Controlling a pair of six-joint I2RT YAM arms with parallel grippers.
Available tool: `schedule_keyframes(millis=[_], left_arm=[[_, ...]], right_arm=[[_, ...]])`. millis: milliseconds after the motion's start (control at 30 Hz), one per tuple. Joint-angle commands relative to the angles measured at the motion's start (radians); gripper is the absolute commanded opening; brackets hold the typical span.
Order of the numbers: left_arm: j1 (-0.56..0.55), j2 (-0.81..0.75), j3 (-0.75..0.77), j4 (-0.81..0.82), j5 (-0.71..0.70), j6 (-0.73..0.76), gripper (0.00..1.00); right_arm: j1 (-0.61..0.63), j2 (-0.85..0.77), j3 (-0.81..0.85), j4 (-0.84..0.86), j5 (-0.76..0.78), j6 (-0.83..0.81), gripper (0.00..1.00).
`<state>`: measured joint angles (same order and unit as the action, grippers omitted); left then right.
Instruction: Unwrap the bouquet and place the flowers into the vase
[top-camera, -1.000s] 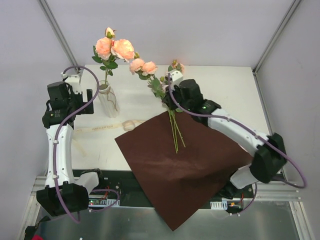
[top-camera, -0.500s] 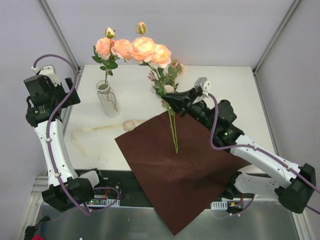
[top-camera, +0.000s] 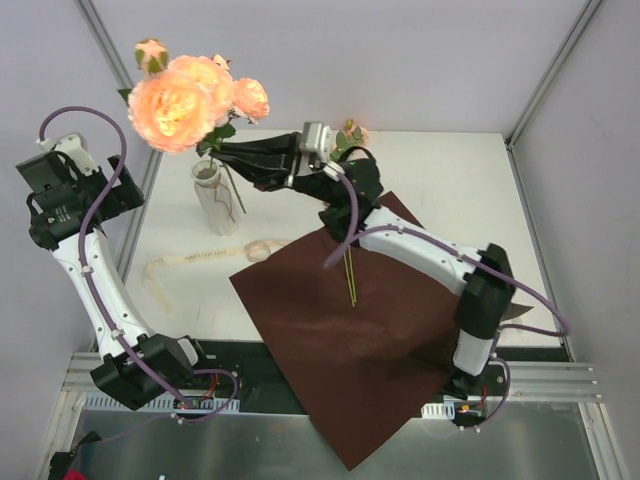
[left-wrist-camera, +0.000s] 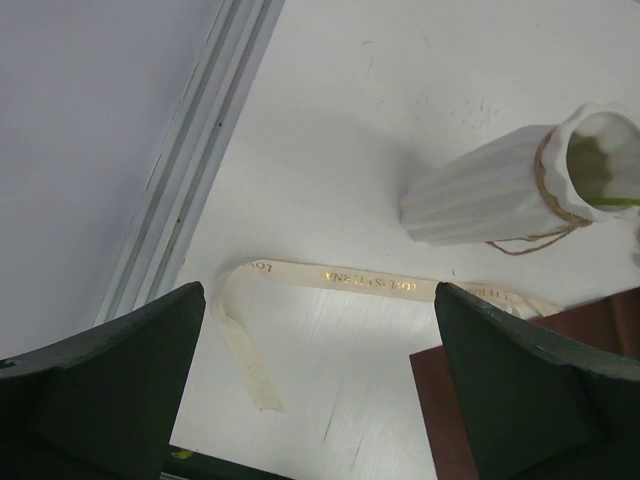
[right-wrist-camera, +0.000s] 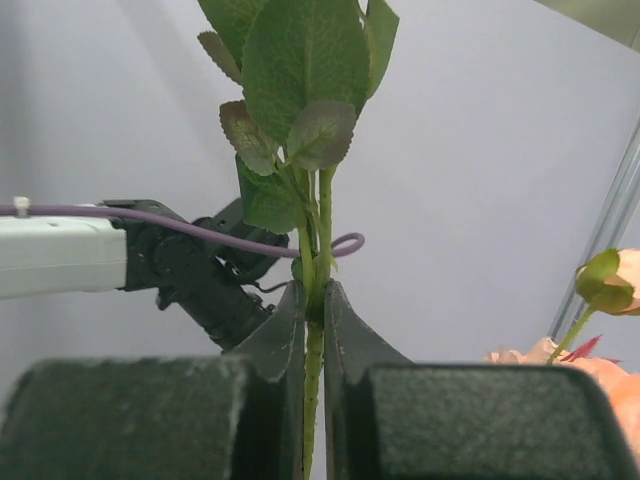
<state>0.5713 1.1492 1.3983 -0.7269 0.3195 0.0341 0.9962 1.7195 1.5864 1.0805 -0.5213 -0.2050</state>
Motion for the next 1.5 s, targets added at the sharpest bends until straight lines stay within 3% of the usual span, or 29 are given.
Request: schedule_keyframes(millis=[0, 267, 433, 600, 967, 1467], left_arm=[[0.058, 0.044, 0.068, -0.042, 0.108, -0.005, 0.99], [0.061, 0.020, 0.019, -0.052, 0.168, 0.078, 0.99], [0.062, 0.026, 0.021, -0.058, 0.194, 0.104, 0.99], [0.062, 0.034, 0.024, -0.060, 0.217, 0.110, 0.99], [0.062, -0.003, -0.005, -0.080, 0.260, 0.182, 0.99], [0.061, -0.023, -0.022, -0.081, 0.280, 0.185, 0.99]], right_arm=[[-0.004, 0.183, 0.232, 0.064, -0.036, -0.043, 0.00], [-0.037, 0.498, 0.703, -0.037, -0.023, -0.036, 0.00], [-0.067, 0.624, 0.876, -0.086, 0.038, -0.016, 0.00], [-0.083, 0.686, 0.888, -0.054, 0.107, 0.004, 0.01], [-0.088, 0.759, 0.871, 0.180, 0.372, 0.085, 0.00], [-0.090, 0.712, 0.742, 0.223, 0.345, 0.079, 0.00]])
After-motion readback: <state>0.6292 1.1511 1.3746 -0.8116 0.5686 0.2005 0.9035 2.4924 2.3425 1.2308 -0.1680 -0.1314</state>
